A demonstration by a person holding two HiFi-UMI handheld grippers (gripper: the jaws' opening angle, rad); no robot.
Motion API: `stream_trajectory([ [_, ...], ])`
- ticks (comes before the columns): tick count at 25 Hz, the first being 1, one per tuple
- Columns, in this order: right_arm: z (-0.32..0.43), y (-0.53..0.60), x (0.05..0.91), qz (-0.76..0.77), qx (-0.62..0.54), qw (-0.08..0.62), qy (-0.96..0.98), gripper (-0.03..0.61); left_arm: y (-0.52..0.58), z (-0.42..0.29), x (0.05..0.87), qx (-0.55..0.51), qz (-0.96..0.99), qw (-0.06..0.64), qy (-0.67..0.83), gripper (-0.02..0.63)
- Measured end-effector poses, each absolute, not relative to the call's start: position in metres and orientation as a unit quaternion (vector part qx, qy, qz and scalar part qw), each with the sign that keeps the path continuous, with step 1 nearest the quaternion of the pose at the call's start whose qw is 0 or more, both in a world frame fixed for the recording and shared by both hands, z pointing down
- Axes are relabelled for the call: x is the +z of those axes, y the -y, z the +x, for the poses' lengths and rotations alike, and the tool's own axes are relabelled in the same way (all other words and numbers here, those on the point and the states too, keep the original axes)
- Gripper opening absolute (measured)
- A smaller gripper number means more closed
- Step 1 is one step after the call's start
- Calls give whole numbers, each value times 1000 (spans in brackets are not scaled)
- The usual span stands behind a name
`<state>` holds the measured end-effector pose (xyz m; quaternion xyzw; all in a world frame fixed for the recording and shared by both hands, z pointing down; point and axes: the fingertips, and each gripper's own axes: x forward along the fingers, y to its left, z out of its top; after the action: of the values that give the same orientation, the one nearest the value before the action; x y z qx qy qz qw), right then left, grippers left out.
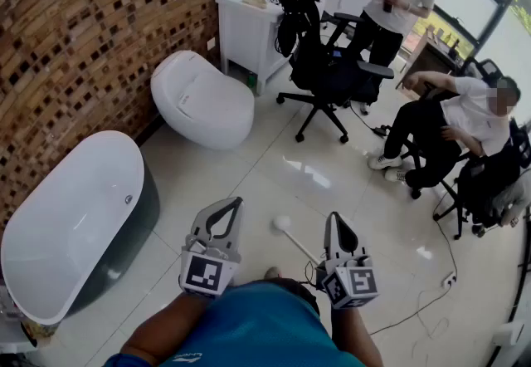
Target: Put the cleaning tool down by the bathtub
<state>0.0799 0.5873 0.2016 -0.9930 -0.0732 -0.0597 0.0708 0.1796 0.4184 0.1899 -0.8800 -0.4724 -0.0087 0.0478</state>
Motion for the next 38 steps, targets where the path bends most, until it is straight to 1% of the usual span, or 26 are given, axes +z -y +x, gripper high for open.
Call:
stream_trajectory([
  [5,76,-629,214,-994,-76,64,41,6,-451,168,196,-17,-893,44,447,3],
  [12,94,-660,252,-992,-116,46,-2,6,-454,173,218,-28,-904,73,420,3],
  [17,109,-658,298,-983,-180,20,1,8,-435,199,241,-55,-904,70,418,3],
  [22,125,-648,334,-981,-192,11,-13,9,-437,219,283,-61,-902,69,422,3],
  [27,129,-656,406,-978,-207,6,-36,18,-463,224,351,-55,-903,58,423,3],
  [30,130,-671,459,-976,-211,-3,-45,20,-480,231,406,-56,-903,67,421,3],
  [34,114,-690,553,-969,-243,-4,-44,25,-493,240,491,-64,-905,69,414,3],
  [38,111,-704,646,-959,-278,-16,-47,54,-502,262,578,-90,-907,71,404,3],
])
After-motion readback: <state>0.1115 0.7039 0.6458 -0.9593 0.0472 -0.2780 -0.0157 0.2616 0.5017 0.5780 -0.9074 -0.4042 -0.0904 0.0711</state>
